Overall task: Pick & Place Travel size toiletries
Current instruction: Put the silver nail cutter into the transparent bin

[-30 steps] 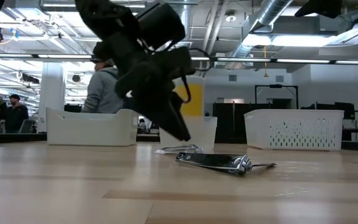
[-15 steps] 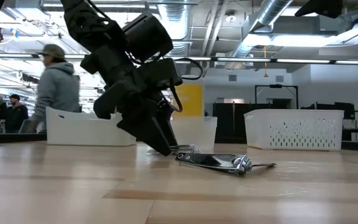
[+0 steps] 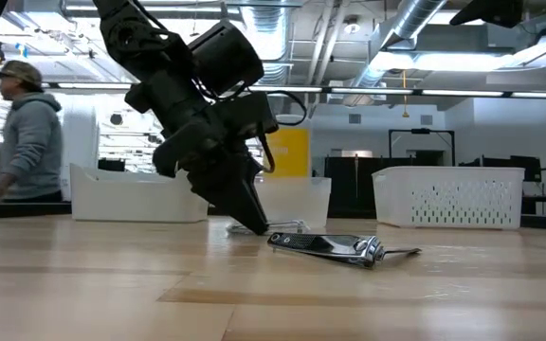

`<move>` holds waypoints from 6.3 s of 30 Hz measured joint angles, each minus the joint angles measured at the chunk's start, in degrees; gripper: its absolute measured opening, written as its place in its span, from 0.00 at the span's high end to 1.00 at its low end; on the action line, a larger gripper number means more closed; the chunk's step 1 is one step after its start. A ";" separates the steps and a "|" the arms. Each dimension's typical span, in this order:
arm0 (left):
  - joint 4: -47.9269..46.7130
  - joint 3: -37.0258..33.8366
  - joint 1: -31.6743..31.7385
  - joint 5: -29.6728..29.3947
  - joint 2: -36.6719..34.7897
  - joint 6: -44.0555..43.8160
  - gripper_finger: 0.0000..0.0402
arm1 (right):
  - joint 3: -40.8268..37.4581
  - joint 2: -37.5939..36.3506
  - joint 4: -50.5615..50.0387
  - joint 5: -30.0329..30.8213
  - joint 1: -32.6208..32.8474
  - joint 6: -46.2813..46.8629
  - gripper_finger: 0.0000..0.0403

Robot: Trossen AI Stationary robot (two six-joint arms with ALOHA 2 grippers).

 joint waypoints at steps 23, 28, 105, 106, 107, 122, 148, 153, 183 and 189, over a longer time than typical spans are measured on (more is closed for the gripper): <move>3.12 1.88 6.84 -30.85 -20.92 -18.12 0.89 | 0.02 -0.02 1.00 0.15 0.00 -0.52 0.28; 3.61 1.88 11.73 -28.53 -18.66 -24.62 0.89 | 0.02 -0.02 1.31 0.20 0.00 -0.52 0.28; -15.71 -7.58 -0.01 -28.46 -77.30 -14.19 0.82 | -5.14 42.92 4.71 -17.95 45.83 17.85 0.28; -15.54 -9.96 -0.60 -29.11 -78.54 -14.91 0.86 | -5.13 43.58 5.24 -17.94 45.80 17.38 0.28; -14.47 -12.48 -1.14 -29.62 -79.54 -15.94 0.90 | -5.11 44.17 5.31 -17.93 45.79 16.91 0.28; 17.63 -45.18 -9.96 -31.77 -87.08 -26.41 1.00 | -11.28 45.00 13.48 -15.43 45.75 16.62 0.28; 18.73 -51.32 -19.84 -28.74 -87.39 -29.47 1.00 | -19.26 50.12 20.38 -14.52 46.13 16.69 0.29; 18.50 -51.32 -20.08 -29.11 -87.81 -29.32 1.00 | -17.32 52.24 17.60 -14.42 45.63 14.58 0.42; 30.85 -51.34 -20.04 -9.46 -92.65 -21.72 1.00 | -12.00 53.03 15.80 -11.78 40.69 11.28 0.91; 19.22 -51.34 -20.02 -9.39 -99.27 -23.89 1.00 | -11.99 52.98 15.48 -12.65 39.07 10.75 0.91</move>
